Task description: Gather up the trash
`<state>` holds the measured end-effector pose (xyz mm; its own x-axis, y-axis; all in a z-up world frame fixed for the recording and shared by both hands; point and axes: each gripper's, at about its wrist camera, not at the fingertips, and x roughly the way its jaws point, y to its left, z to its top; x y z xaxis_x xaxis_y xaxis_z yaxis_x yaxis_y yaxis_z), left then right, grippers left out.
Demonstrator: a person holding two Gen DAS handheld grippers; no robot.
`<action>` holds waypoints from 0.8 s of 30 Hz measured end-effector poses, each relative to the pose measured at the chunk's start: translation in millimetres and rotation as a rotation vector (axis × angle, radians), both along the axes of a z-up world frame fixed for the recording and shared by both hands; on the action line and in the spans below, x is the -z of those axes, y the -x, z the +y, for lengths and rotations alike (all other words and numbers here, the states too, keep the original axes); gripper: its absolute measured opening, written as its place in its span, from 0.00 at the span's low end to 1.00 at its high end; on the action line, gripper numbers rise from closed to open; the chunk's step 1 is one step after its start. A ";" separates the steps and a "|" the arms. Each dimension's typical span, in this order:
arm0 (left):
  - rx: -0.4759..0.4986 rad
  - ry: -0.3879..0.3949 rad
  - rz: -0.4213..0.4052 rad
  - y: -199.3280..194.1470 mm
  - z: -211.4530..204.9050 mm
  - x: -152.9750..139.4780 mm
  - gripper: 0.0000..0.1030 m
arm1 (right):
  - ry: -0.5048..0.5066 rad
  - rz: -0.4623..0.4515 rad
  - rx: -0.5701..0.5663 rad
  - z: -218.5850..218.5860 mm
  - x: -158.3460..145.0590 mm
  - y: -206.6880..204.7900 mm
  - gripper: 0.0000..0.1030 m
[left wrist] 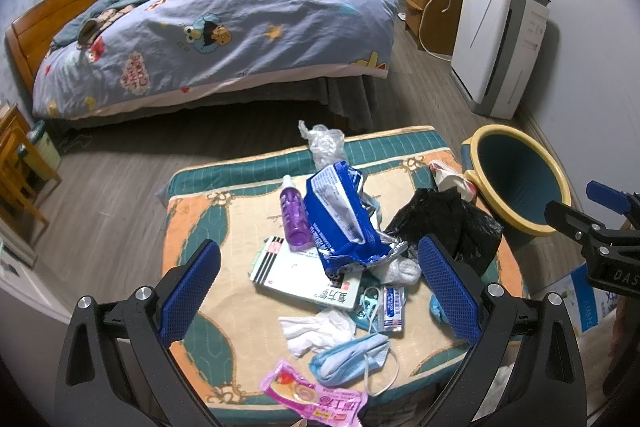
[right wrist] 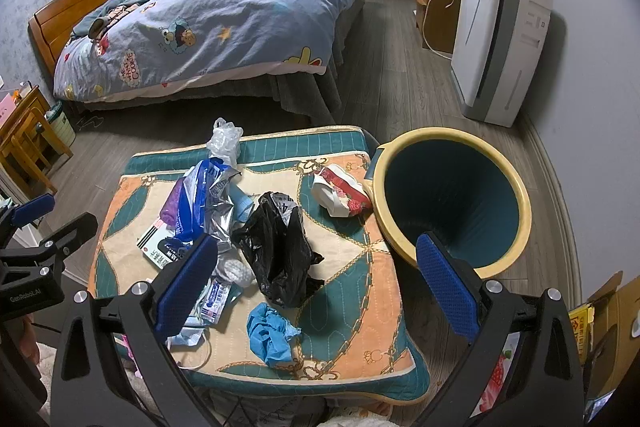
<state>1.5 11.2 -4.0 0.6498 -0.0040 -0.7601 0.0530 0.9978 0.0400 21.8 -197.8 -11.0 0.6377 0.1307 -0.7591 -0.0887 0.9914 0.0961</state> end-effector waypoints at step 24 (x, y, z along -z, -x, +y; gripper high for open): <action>0.001 -0.001 0.001 0.0 0.1 0.0 0.95 | -0.001 0.003 0.001 -2.6 -3.3 -5.7 0.95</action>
<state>1.5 11.2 -4.0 0.6493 -0.0036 -0.7605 0.0535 0.9977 0.0410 27.5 -200.4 -7.7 0.6352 0.1305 -0.7613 -0.0873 0.9914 0.0971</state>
